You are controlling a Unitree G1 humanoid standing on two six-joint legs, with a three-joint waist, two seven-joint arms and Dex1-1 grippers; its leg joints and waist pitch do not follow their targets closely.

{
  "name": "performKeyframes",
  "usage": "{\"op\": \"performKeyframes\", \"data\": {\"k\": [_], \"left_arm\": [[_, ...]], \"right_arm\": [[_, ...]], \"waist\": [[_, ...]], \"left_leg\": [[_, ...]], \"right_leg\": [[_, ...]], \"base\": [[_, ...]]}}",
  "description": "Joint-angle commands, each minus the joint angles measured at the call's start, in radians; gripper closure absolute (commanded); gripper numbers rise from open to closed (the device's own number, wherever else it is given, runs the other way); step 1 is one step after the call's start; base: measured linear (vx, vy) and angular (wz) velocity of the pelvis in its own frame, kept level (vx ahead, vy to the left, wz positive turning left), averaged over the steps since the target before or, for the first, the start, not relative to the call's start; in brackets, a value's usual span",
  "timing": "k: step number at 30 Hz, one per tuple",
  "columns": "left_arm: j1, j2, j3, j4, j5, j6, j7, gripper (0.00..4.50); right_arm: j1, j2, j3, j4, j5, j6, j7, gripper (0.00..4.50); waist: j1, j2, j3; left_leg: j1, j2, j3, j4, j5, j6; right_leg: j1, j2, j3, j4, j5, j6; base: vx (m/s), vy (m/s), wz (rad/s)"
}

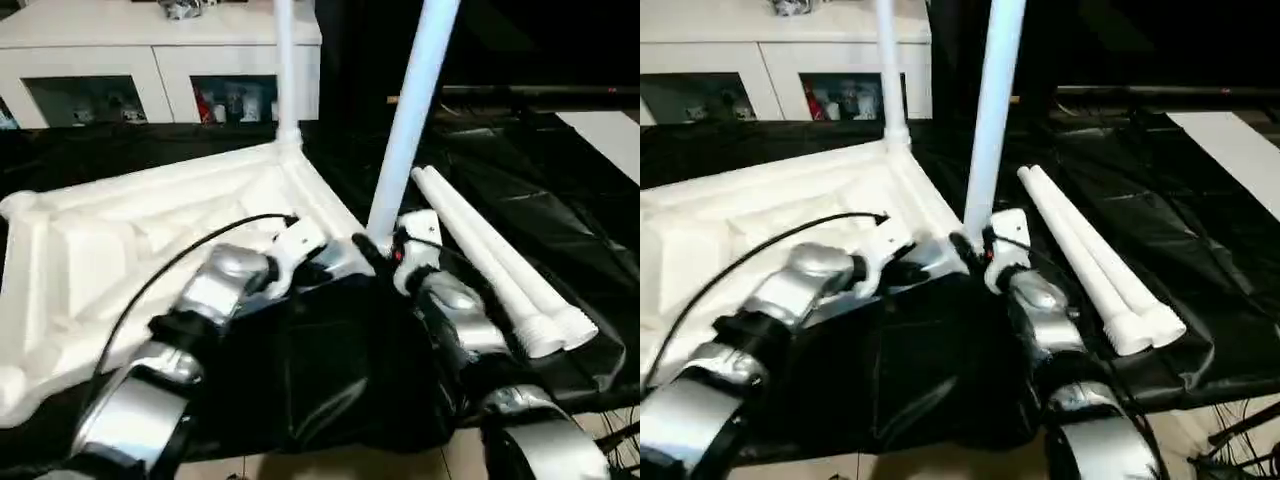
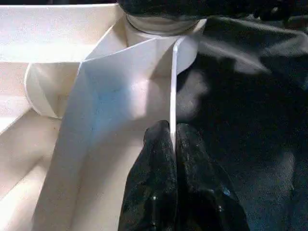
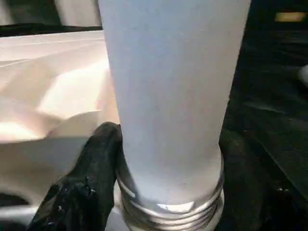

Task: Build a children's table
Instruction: Rotate leg to tighten

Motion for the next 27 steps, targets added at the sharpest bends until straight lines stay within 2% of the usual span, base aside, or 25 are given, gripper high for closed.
{"op": "performKeyframes", "data": {"k": [1, 3, 6, 8, 10, 12, 14, 15, 16, 20, 21, 22, 23, 24, 27], "left_arm": [[-0.021, -0.008, 0.034, 0.043, 0.015, 0.004, 0.104, 4.5], [-0.024, -0.015, 0.027, 0.047, 0.02, -0.006, 0.096, 4.5], [-0.012, -0.002, 0.007, 0.022, 0.026, -0.023, 0.049, 4.5], [0.003, 0.013, 0.0, -0.003, 0.018, -0.046, 0.003, 4.5], [0.013, 0.028, -0.01, -0.018, 0.019, -0.069, -0.025, 4.5], [0.021, 0.04, -0.016, -0.028, 0.017, -0.076, -0.047, 4.5], [0.049, 0.083, -0.03, -0.061, 0.007, -0.095, -0.12, 4.5], [0.049, 0.083, -0.03, -0.061, 0.007, -0.095, -0.12, 4.5], [0.068, 0.11, -0.041, -0.079, 0.004, -0.16, -0.177, 4.5], [0.097, 0.151, -0.044, -0.117, -0.018, -0.186, -0.27, 4.5], [0.104, 0.16, -0.046, -0.13, -0.025, -0.186, -0.295, 4.5], [0.119, 0.182, -0.058, -0.167, -0.043, -0.194, -0.364, 4.5], [0.124, 0.189, -0.062, -0.181, -0.048, -0.187, -0.383, 4.5], [0.124, 0.189, -0.062, -0.181, -0.048, -0.187, -0.383, 4.5], [0.136, 0.211, -0.071, -0.222, -0.057, -0.183, -0.427, 4.5]], "right_arm": [[-0.007, 0.026, -0.009, 0.084, -0.018, 0.022, -0.069, 1.86], [-0.027, 0.039, -0.014, 0.112, -0.022, 0.011, -0.076, 1.86], [-0.031, 0.05, -0.045, 0.104, 0.02, -0.016, 0.024, 1.86], [-0.019, 0.034, -0.029, 0.07, 0.018, -0.034, 0.099, 1.16], [-0.01, 0.015, -0.013, 0.049, 0.011, -0.041, 0.148, 1.09], [-0.007, -0.001, -0.007, 0.04, 0.008, -0.046, 0.168, 0.96], [0.004, -0.068, 0.01, 0.006, 0.009, -0.031, 0.276, 0.72], [0.004, -0.068, 0.01, 0.006, 0.009, -0.031, 0.276, 0.66], [0.014, -0.107, 0.008, -0.018, 0.019, -0.009, 0.376, 0.66], [0.053, -0.178, 0.028, -0.099, 0.049, 0.032, 0.593, 0.66], [0.063, -0.195, 0.038, -0.118, 0.052, 0.036, 0.637, 0.66], [0.078, -0.224, 0.051, -0.155, 0.07, 0.071, 0.724, 0.66], [0.082, -0.231, 0.055, -0.163, 0.074, 0.078, 0.748, 0.66], [0.082, -0.231, 0.055, -0.163, 0.074, 0.078, 0.748, 0.66], [0.084, -0.244, 0.079, -0.164, 0.079, 0.084, 0.822, 0.66]], "waist": [[0.0, 0.001, -0.052], [0.001, 0.004, -0.055], [0.001, 0.003, -0.057], [0.002, 0.003, -0.059], [0.001, 0.004, -0.06], [0.0, 0.002, -0.06], [-0.001, -0.002, -0.061], [0.001, 0.001, -0.061], [0.0, -0.001, -0.06], [0.007, -0.002, -0.061], [0.007, -0.001, -0.06], [0.009, -0.014, -0.059], [0.016, -0.007, -0.06], [0.016, -0.006, -0.059], [0.022, -0.009, -0.057]], "left_leg": [[0.003, 0.024, -0.007, -0.073, -0.152, 0.015], [0.001, 0.025, -0.007, -0.072, -0.141, 0.026], [-0.001, 0.027, -0.007, -0.071, -0.117, 0.046], [-0.003, 0.028, -0.007, -0.068, -0.096, 0.075], [-0.005, 0.028, -0.006, -0.067, -0.086, 0.092], [-0.004, 0.029, -0.007, -0.068, -0.084, 0.095], [-0.006, 0.028, -0.005, -0.065, -0.075, 0.103], [-0.005, 0.029, -0.005, -0.065, -0.075, 0.107], [-0.005, 0.028, -0.004, -0.064, -0.072, 0.116], [-0.006, 0.033, -0.004, -0.062, -0.058, 0.143], [-0.006, 0.034, -0.005, -0.064, -0.054, 0.142], [-0.006, 0.035, -0.003, -0.064, -0.056, 0.143], [-0.004, 0.038, -0.003, -0.063, -0.051, 0.143], [-0.004, 0.039, -0.002, -0.063, -0.052, 0.142], [-0.001, 0.039, 0.0, -0.065, -0.061, 0.124]], "right_leg": [[0.038, -0.08, 0.053, -0.096, -0.139, -0.211], [0.04, -0.08, 0.052, -0.091, -0.075, -0.221], [0.044, -0.08, 0.051, -0.085, -0.005, -0.233], [0.048, -0.081, 0.05, -0.08, 0.047, -0.247], [0.049, -0.081, 0.049, -0.078, 0.076, -0.258], [0.05, -0.082, 0.048, -0.078, 0.075, -0.263], [0.052, -0.08, 0.048, -0.075, 0.087, -0.271], [0.051, -0.082, 0.048, -0.075, 0.088, -0.273], [0.05, -0.079, 0.049, -0.075, 0.094, -0.275], [0.053, -0.081, 0.048, -0.071, 0.125, -0.277], [0.051, -0.081, 0.047, -0.07, 0.126, -0.278], [0.052, -0.08, 0.046, -0.07, 0.115, -0.278], [0.052, -0.082, 0.046, -0.069, 0.105, -0.278], [0.048, -0.079, 0.045, -0.069, 0.105, -0.28], [0.045, -0.082, 0.046, -0.071, 0.066, -0.283]], "base": [[0.0, 0.0, 0.0], [0.0, 0.0, 0.0], [0.0, 0.0, 0.0], [0.0, 0.0, 0.0], [0.0, 0.0, 0.0], [0.0, 0.0, 0.0], [0.0, 0.0, 0.0], [0.0, 0.0, 0.0], [0.0, 0.0, 0.0], [0.0, 0.0, 0.0], [0.0, 0.0, 0.0], [0.0, 0.0, 0.0], [0.0, 0.0, 0.0], [0.0, 0.0, 0.0], [0.0, 0.0, 0.0]]}}
